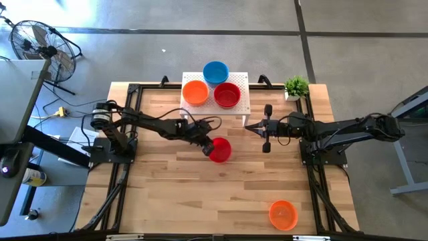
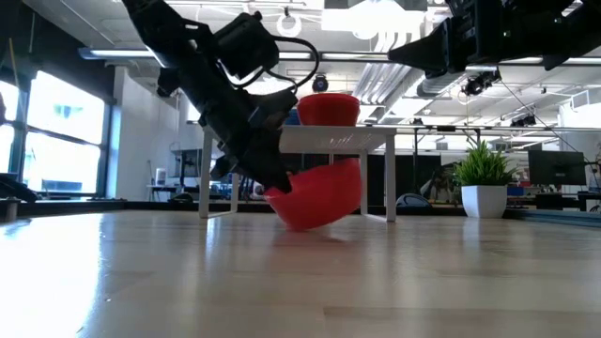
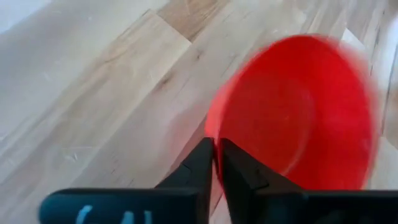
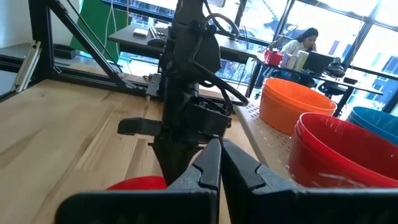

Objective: Pick & Place Mini bowls
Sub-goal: Stack the red bowl on the red bowl on the shelf

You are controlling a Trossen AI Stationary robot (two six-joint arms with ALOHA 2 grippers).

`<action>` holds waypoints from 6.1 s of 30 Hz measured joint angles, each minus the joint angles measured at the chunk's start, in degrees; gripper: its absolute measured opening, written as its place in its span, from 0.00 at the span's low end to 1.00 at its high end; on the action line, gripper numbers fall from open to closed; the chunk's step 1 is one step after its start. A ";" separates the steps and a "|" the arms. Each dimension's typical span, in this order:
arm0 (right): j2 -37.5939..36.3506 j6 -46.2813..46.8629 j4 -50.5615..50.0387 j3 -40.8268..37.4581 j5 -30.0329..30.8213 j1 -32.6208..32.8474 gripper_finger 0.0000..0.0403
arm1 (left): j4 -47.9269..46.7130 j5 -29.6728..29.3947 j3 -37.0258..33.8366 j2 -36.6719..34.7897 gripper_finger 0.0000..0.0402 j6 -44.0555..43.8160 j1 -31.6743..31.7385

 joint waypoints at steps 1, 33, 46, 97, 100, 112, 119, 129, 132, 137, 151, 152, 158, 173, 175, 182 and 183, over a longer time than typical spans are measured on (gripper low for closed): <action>0.00 -0.01 -0.04 0.00 0.01 0.00 0.00 | 0.00 0.00 0.00 0.00 0.08 -0.02 -0.11; 0.77 3.33 -5.85 3.06 12.18 6.26 0.07 | 20.92 -5.91 -24.51 -35.19 0.00 22.94 -3.12; 16.86 10.64 -32.15 20.88 18.58 13.99 0.28 | 45.22 -5.11 -39.71 -40.15 0.00 28.20 6.88; 44.43 28.71 -63.42 40.29 -1.41 11.97 0.26 | 47.19 1.73 -44.11 -40.11 0.00 27.14 13.03; 41.67 32.78 -67.85 40.60 1.25 12.39 0.37 | 47.06 1.73 -44.11 -40.11 0.00 27.13 13.03; 25.00 56.23 -63.90 25.66 16.32 6.66 0.43 | 47.19 2.69 -44.11 -40.11 0.00 27.10 13.01; 24.85 59.31 -46.74 15.64 10.76 3.00 0.41 | 47.19 2.69 -44.11 -40.11 0.00 27.08 13.01; 25.64 60.21 -46.11 13.75 9.45 1.66 0.24 | 47.21 2.64 -44.09 -40.11 0.00 27.10 13.00; 26.71 59.38 -46.03 13.75 7.92 1.66 0.15 | 47.21 2.65 -44.09 -40.11 0.00 27.08 13.03; 26.34 57.81 -46.74 14.43 6.29 1.66 0.01 | 47.21 2.80 -44.09 -40.11 0.00 27.08 13.03; 24.80 46.16 -71.40 47.64 0.87 -3.05 0.01 | 47.40 3.09 -44.09 -40.11 0.00 27.08 13.03; 25.29 44.77 -73.31 51.38 0.96 -4.55 0.01 | 47.42 3.13 -44.09 -40.11 0.00 27.08 13.03; 33.77 33.95 -86.46 73.91 3.73 -14.35 0.00 | 47.77 3.64 -44.06 -40.11 0.00 27.08 13.02; 57.49 23.07 -100.50 103.41 -6.01 -29.02 0.01 | 47.39 5.08 -44.06 -40.11 0.00 27.08 13.01; 57.61 22.98 -100.58 102.23 -6.48 -29.14 0.01 | 47.36 5.27 -44.06 -40.11 0.00 27.08 13.01; 57.59 21.97 -99.66 99.54 -6.60 -29.06 0.01 | 47.40 5.30 -44.06 -40.11 0.00 27.08 13.00; 57.59 21.95 -99.50 99.04 -6.62 -29.07 0.01 | 47.39 5.31 -44.06 -40.11 0.00 27.08 13.01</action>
